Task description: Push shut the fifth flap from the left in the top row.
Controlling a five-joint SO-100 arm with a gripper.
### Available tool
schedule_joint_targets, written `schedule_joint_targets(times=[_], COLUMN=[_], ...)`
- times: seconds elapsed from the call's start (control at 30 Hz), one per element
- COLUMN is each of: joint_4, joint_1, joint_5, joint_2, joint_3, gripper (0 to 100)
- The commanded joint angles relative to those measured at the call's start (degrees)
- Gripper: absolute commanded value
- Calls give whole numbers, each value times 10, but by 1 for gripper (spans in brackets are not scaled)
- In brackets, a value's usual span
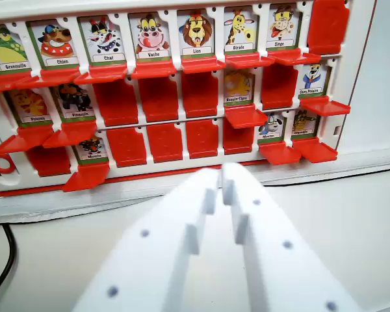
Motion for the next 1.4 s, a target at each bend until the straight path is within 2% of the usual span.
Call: schedule_joint_targets(times=[0.0,0.23,0.5,0.97,1.37], joint_4=[-65,-142,-141,-138,-142], joint_1=[15,29,24,-5,-5], joint_5=[-3,8,20,25,23], joint_2=[-42,-193,-308,-334,-371], joint_3=[-18,-67,-175,-222,-284], gripper=[0,0,0,0,0])
